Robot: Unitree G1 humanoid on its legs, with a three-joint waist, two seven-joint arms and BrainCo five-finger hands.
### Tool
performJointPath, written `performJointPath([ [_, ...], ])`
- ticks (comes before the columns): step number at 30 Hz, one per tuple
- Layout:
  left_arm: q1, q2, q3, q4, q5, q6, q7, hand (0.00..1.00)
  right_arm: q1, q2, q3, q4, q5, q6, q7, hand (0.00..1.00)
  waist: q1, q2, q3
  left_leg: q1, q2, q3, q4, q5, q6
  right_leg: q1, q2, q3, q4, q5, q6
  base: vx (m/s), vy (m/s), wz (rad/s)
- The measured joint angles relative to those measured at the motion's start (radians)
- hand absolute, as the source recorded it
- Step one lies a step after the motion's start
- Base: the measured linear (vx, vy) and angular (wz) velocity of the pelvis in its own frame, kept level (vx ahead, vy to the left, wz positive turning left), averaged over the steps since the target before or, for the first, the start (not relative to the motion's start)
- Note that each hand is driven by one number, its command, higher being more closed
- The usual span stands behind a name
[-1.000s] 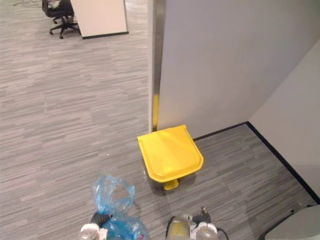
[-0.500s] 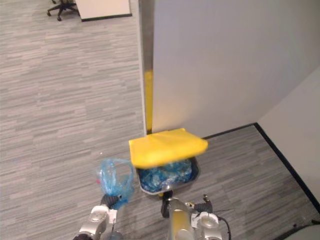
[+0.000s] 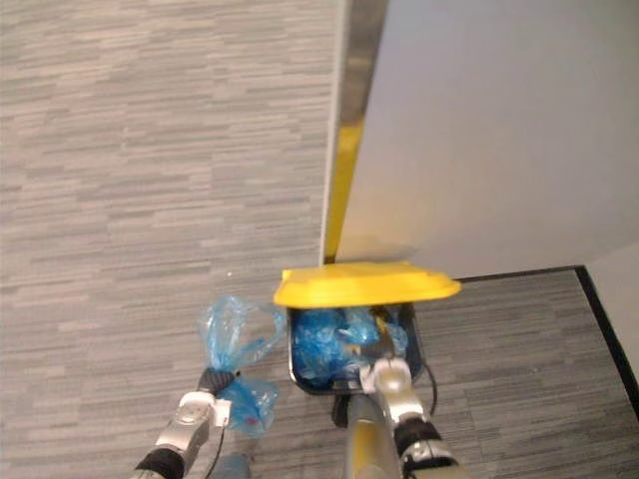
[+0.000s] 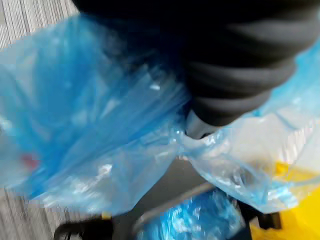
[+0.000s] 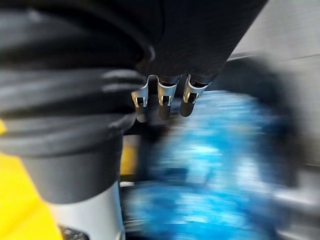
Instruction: Gather rubbish on tea table into small bin, then transfer packed bag to large trash can.
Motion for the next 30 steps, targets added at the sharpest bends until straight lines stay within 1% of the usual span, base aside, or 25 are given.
performJointPath([
  [2,0.004,0.011,-0.015,-0.022,-0.022,-0.012,0.011,1.00,-0.071,-0.025,0.002,0.008,0.004,0.000,-0.004,0.00,0.016,-0.002,0.012,-0.018,0.000,0.000,0.010,-0.001,0.002,0.001,0.001,-0.002,-0.033,0.031,0.015,-0.14,-0.008,0.08],
  [3,0.009,0.020,-0.020,-0.033,-0.034,-0.016,0.013,1.00,-0.111,-0.038,0.003,0.016,0.019,0.000,-0.012,0.00,0.018,-0.002,0.015,-0.032,0.000,0.000,0.016,-0.005,0.008,0.003,0.001,-0.003,-0.051,0.048,0.024,-0.16,-0.002,0.06],
  [4,0.013,0.023,-0.024,-0.047,-0.037,-0.017,0.013,1.00,-0.133,-0.049,0.004,0.018,0.035,0.007,-0.018,0.00,0.018,-0.002,0.016,-0.038,0.001,0.000,0.015,-0.012,0.019,0.004,0.002,-0.006,-0.065,0.056,0.039,-0.15,0.000,0.10],
  [5,0.013,0.023,-0.031,-0.074,-0.055,-0.018,0.014,1.00,-0.165,-0.078,0.004,0.020,0.049,0.009,-0.026,0.00,0.018,-0.001,0.023,-0.049,0.002,0.001,0.010,-0.029,0.041,0.006,0.005,-0.012,-0.096,0.068,0.069,-0.15,0.006,0.08],
  [6,0.014,0.023,-0.033,-0.087,-0.058,-0.018,0.015,1.00,-0.178,-0.089,0.004,0.020,0.053,0.010,-0.029,0.00,0.018,-0.001,0.028,-0.052,0.003,0.001,0.007,-0.036,0.047,0.007,0.009,-0.007,-0.107,0.076,0.081,-0.15,0.008,0.10],
  [7,0.012,0.024,-0.041,-0.113,-0.070,-0.020,0.014,1.00,-0.205,-0.112,0.004,0.019,0.068,0.010,-0.037,0.00,0.016,-0.002,0.039,-0.064,0.005,-0.006,0.006,-0.052,0.046,0.007,0.020,0.012,-0.126,0.094,0.099,-0.18,0.025,0.08],
  [8,0.012,0.027,-0.062,-0.147,-0.082,-0.028,0.014,1.00,-0.241,-0.139,0.003,0.017,0.078,0.010,-0.041,0.00,0.015,-0.011,0.062,-0.070,-0.001,-0.012,0.012,-0.054,0.041,0.023,0.028,0.032,-0.166,0.124,0.104,-0.15,0.038,0.10],
  [9,0.020,0.028,-0.076,-0.167,-0.094,-0.031,0.013,1.00,-0.250,-0.150,0.003,0.016,0.088,0.010,-0.046,0.00,0.014,-0.012,0.064,-0.070,-0.001,-0.020,0.013,-0.054,0.041,0.041,0.032,0.031,-0.198,0.142,0.102,-0.13,0.043,0.07],
  [12,0.048,0.028,-0.116,-0.237,-0.112,-0.039,0.009,1.00,-0.285,-0.177,0.003,0.014,0.105,0.010,-0.057,0.00,0.014,-0.012,0.064,-0.076,-0.001,-0.024,0.013,-0.052,0.038,0.053,0.036,0.027,-0.232,0.163,0.084,-0.01,0.012,0.02],
  [15,0.054,0.027,-0.161,-0.295,-0.134,-0.041,-0.007,1.00,-0.333,-0.197,0.002,0.013,0.134,0.013,-0.059,0.00,0.011,-0.012,0.064,-0.078,0.003,-0.025,0.012,-0.034,0.005,0.057,0.040,0.026,-0.242,0.176,0.067,0.06,0.030,-0.01],
  [16,0.053,0.028,-0.184,-0.316,-0.141,-0.042,-0.014,1.00,-0.341,-0.203,0.002,0.013,0.152,0.017,-0.059,0.00,0.009,-0.012,0.064,-0.078,0.002,-0.024,0.012,-0.032,0.002,0.058,0.039,0.026,-0.242,0.178,0.063,0.08,0.040,0.02],
  [19,0.052,0.034,-0.217,-0.370,-0.151,-0.046,-0.025,1.00,-0.342,-0.210,0.002,0.013,0.160,0.018,-0.059,0.00,0.005,-0.012,0.064,-0.076,0.000,-0.022,0.013,-0.031,-0.001,0.062,0.036,0.028,-0.242,0.179,0.062,0.07,0.050,0.01],
  [21,0.051,0.052,-0.263,-0.427,-0.162,-0.056,-0.039,1.00,-0.343,-0.210,0.004,0.013,0.170,0.024,-0.058,0.00,0.001,-0.012,0.066,-0.059,0.000,-0.017,0.013,-0.031,-0.001,0.077,0.038,0.032,-0.246,0.178,0.062,0.06,0.038,-0.04],
  [28,0.020,0.059,-0.360,-0.583,-0.217,-0.076,-0.049,1.00,-0.368,-0.210,0.034,0.013,0.199,0.029,-0.052,0.00,-0.017,-0.009,0.071,-0.043,0.000,-0.010,0.015,-0.041,-0.007,0.094,0.044,0.041,-0.261,0.181,0.058,0.01,0.014,-0.03],
  [30,-0.006,0.058,-0.412,-0.634,-0.234,-0.077,-0.063,1.00,-0.374,-0.210,0.034,0.013,0.214,0.029,-0.045,0.00,-0.023,-0.004,0.074,-0.041,0.000,-0.010,0.015,-0.041,-0.007,0.094,0.045,0.042,-0.261,0.182,0.058,0.00,0.000,0.00],
])
